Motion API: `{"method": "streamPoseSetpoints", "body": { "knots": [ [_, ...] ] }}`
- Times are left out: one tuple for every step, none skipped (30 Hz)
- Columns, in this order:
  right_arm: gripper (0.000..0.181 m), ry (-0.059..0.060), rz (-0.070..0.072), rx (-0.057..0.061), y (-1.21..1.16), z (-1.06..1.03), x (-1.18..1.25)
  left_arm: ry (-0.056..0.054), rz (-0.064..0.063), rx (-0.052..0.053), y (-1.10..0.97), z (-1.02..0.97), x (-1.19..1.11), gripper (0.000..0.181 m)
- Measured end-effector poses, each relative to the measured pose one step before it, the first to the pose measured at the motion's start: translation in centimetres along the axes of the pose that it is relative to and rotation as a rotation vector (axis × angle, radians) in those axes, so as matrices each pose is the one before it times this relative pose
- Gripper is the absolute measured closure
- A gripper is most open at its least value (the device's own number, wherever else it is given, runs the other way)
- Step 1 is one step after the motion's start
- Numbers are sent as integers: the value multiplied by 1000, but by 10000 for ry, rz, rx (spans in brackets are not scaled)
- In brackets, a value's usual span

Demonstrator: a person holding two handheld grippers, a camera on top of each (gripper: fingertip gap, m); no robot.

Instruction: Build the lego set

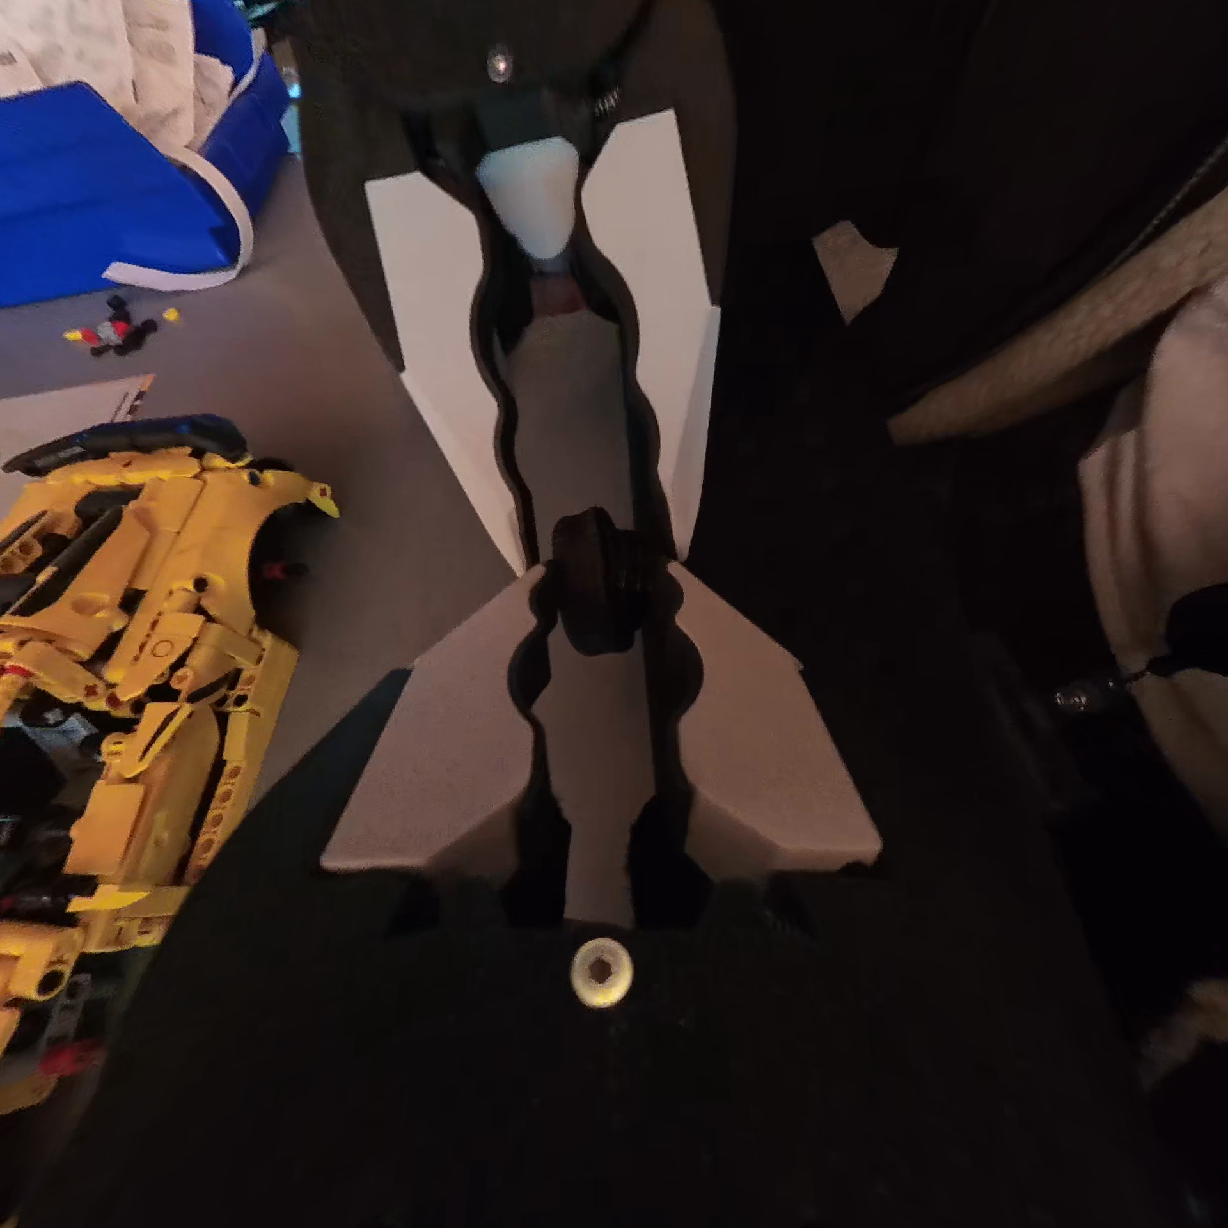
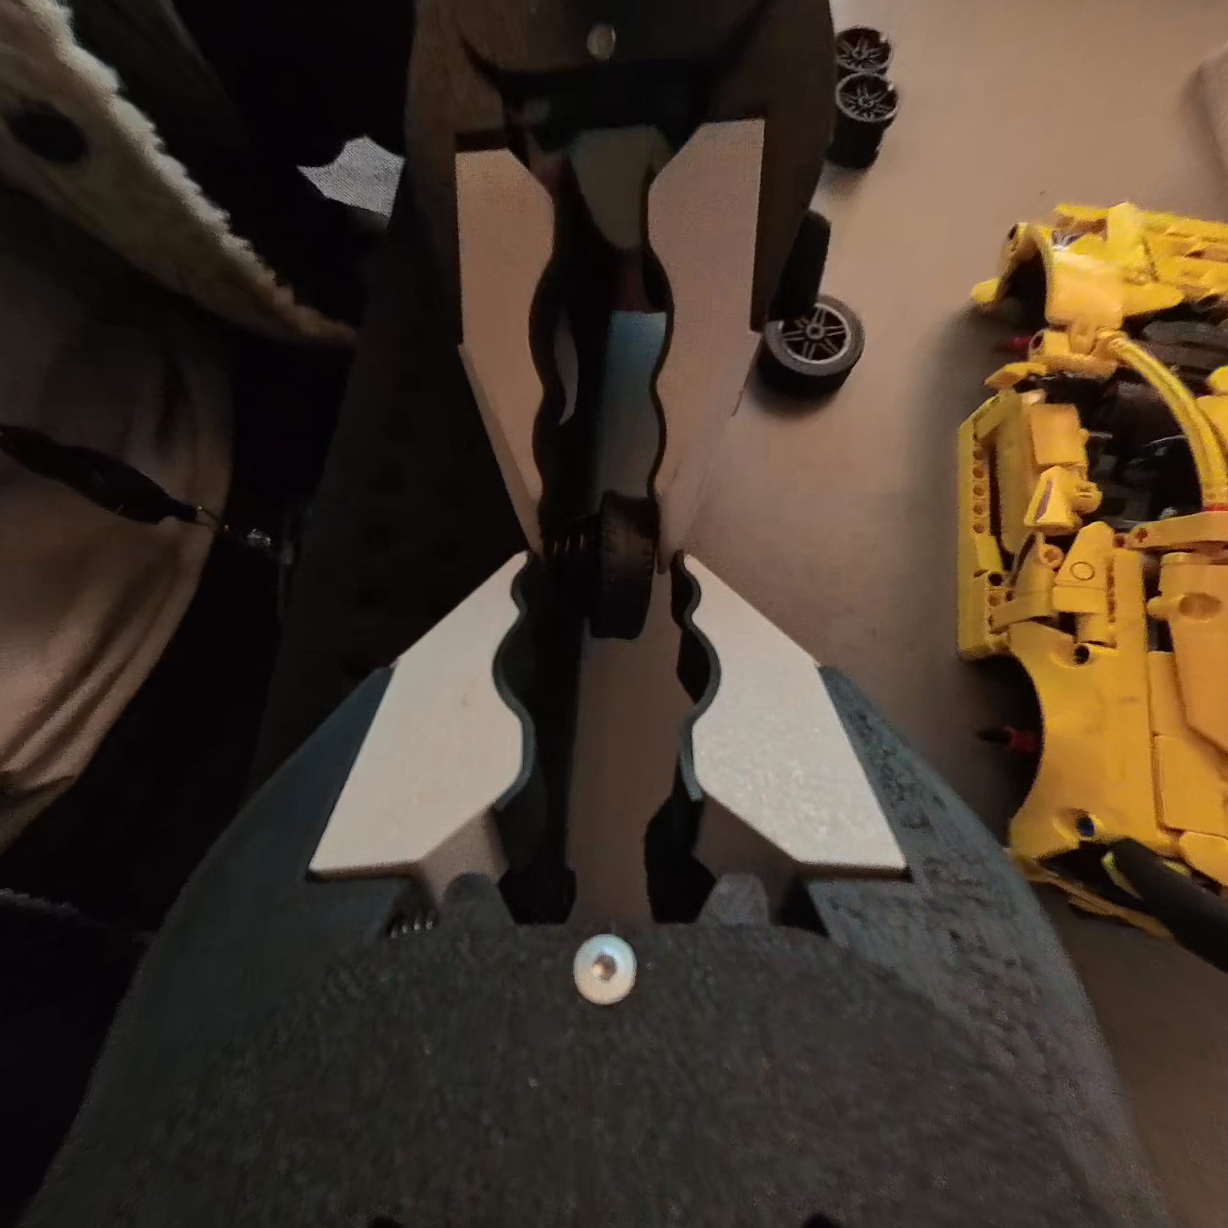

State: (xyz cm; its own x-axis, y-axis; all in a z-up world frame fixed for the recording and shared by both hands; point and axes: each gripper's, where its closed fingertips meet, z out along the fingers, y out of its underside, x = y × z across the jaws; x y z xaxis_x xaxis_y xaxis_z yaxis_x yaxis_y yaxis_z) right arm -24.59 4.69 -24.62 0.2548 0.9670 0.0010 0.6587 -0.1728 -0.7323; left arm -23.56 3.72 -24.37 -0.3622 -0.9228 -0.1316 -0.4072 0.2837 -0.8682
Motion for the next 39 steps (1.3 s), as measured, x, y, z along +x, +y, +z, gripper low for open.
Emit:
{"method": "streamPoseSetpoints", "body": {
  "knots": [
    [142,84,-75,-37,-194,-86,252,-120,-89,88,-89,-159,-294,152],
    [142,-56,5,40,-207,-87,70,-14,-134,107,-144,-181,-125,152],
    [142,-20,47,52,-132,-89,140,-14,-188,99,-112,-114,-143,151],
    [142,63,18,48,-37,-43,178,-27,-226,42,9,-77,-207,151],
    [142,-36,-7,62,-15,68,-80,164,-219,21,49,-48,57,151],
    [141,-21,50,-10,161,174,-44,103,-124,-57,145,4,52,151],
    [142,-45,-40,-145,246,191,-64,65,-83,-130,257,118,81,150],
    [142,-13,39,-207,246,191,-14,15,-25,-155,269,153,33,150],
    [142,-30,117,-135,182,124,60,-20,-33,-129,221,107,-45,150],
    [143,-47,124,-12,-8,-19,113,-2,-156,15,32,8,-94,151],
    [143,-69,179,187,-181,-142,187,-11,-227,127,-147,-125,-203,151],
    [144,-102,248,338,-287,-242,251,-32,-254,204,-282,-213,-282,151],
    [145,-91,312,423,-362,-325,328,-65,-301,272,-376,-297,-364,151],
    [154,-9,415,439,-315,-397,514,-83,-335,238,-302,-322,-466,149],
    [154,-217,394,496,-459,-255,162,36,-457,362,-508,-277,-336,149],
    [154,-324,356,374,-368,-106,-59,228,-457,253,-379,-203,-1,149],
    [154,-161,179,113,-51,70,60,116,-229,73,-54,-96,-46,149],
    [154,57,13,26,65,138,297,-86,-76,-50,162,-18,-270,149],
    [154,-90,99,269,-278,-43,176,-49,-154,99,-85,-115,-236,149],
    [155,-222,367,638,-729,-313,195,28,-337,430,-624,-345,-235,149],
    [154,-105,538,804,-1054,-469,491,-39,-486,667,-1001,-545,-471,148],
    [154,9,591,874,-1281,-495,571,27,-470,650,-966,-672,-442,142],
    [155,-68,552,772,-1257,-325,271,35,-453,538,-762,-588,-409,138],
    [154,-8,402,694,-1124,-87,158,45,-353,413,-627,-375,-259,138],
    [154,78,332,611,-887,130,210,82,-159,258,-405,-143,-11,138],
    [154,-137,330,436,-517,320,-108,-15,-43,232,-391,-25,-40,138],
    [154,-209,349,432,-466,315,-198,-87,-5,267,-422,-14,-95,139],
    [154,-210,315,369,-381,248,-214,-128,-57,254,-434,-101,-202,141],
    [154,-139,174,105,-57,221,-145,16,-110,381,-652,-291,-33,149],
    [154,65,-52,-91,197,169,74,112,-60,334,-556,-373,90,162],
    [154,140,-152,-57,153,79,146,-53,-68,75,-165,-261,-191,164],
    [154,112,-116,-43,152,61,118,-19,-77,-187,316,-63,-160,164],
    [154,51,-76,38,67,10,59,7,-82,-62,150,-15,-74,164],
    [154,6,-129,-41,98,-2,-27,36,-8,-22,-14,-44,16,165],
    [153,61,-336,-308,257,-35,-27,60,51,-136,121,-30,38,165],
    [153,198,-523,-544,404,-48,148,-27,61,-246,323,-3,-130,166],
    [152,275,-643,-655,417,-54,262,-58,57,-249,385,11,-159,166],
    [149,251,-608,-644,323,-31,238,-33,77,-205,311,55,-66,166],
    [147,118,-445,-514,106,-6,89,-37,127,-123,194,65,29,166]
  ]
}}
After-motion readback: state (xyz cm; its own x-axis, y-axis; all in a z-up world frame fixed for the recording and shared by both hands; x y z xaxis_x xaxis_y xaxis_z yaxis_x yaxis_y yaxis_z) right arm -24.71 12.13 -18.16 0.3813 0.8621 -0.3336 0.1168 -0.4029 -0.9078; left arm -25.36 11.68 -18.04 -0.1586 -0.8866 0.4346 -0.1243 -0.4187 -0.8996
